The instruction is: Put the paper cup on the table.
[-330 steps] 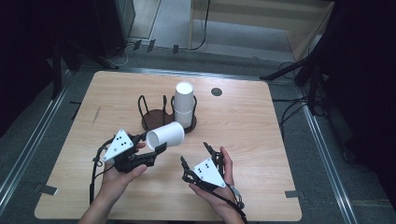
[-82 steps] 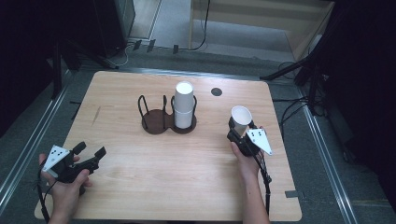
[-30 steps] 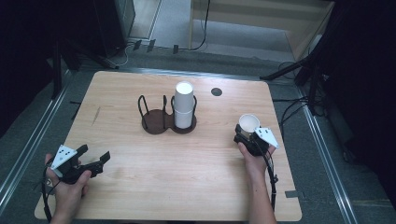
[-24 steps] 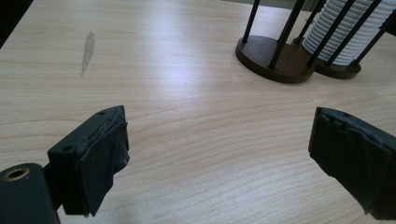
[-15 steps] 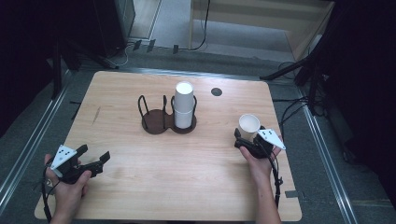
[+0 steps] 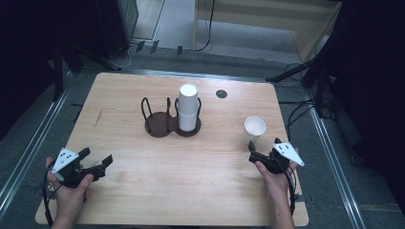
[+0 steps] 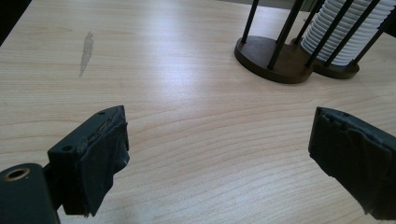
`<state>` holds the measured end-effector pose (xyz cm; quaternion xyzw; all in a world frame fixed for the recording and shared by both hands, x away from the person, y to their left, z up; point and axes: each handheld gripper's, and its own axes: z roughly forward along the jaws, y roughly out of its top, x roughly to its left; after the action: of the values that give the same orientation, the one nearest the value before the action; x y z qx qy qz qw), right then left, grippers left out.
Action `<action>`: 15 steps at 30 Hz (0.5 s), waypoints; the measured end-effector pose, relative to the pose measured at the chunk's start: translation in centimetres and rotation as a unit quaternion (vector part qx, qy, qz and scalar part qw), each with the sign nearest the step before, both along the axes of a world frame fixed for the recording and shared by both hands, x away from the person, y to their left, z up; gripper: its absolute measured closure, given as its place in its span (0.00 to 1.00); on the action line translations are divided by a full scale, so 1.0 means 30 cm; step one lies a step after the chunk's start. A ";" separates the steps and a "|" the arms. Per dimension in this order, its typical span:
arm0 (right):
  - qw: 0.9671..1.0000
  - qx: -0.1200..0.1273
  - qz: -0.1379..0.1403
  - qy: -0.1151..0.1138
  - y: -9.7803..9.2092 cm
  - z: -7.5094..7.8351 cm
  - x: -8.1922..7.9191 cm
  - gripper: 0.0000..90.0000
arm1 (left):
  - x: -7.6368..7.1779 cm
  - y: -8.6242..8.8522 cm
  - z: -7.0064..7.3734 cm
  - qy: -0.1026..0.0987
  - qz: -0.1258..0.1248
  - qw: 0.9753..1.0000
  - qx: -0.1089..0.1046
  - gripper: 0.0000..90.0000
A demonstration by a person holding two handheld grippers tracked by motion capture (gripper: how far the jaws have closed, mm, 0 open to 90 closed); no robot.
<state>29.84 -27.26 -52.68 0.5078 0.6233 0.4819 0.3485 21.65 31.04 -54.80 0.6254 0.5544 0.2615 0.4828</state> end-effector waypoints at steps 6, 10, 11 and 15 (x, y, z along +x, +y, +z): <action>1.000 -0.006 0.002 -0.001 -0.045 -0.007 -0.039 0.00 | 0.000 0.000 0.000 0.001 -0.001 1.000 0.000 0.06; 1.000 -0.007 0.000 0.001 -0.073 -0.013 -0.063 0.00 | 0.000 -0.001 0.000 0.001 -0.001 1.000 0.000 0.06; 1.000 -0.008 -0.001 0.001 -0.079 -0.014 -0.068 0.00 | 0.000 -0.001 0.000 0.001 -0.001 1.000 0.000 0.06; 1.000 -0.004 -0.005 0.001 -0.110 -0.019 -0.095 0.00 | 0.000 -0.001 0.000 0.001 -0.001 1.000 0.000 0.06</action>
<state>26.98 -30.55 -53.24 0.5101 0.6230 0.4772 0.3519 21.65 31.02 -54.80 0.6262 0.5543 0.2601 0.4827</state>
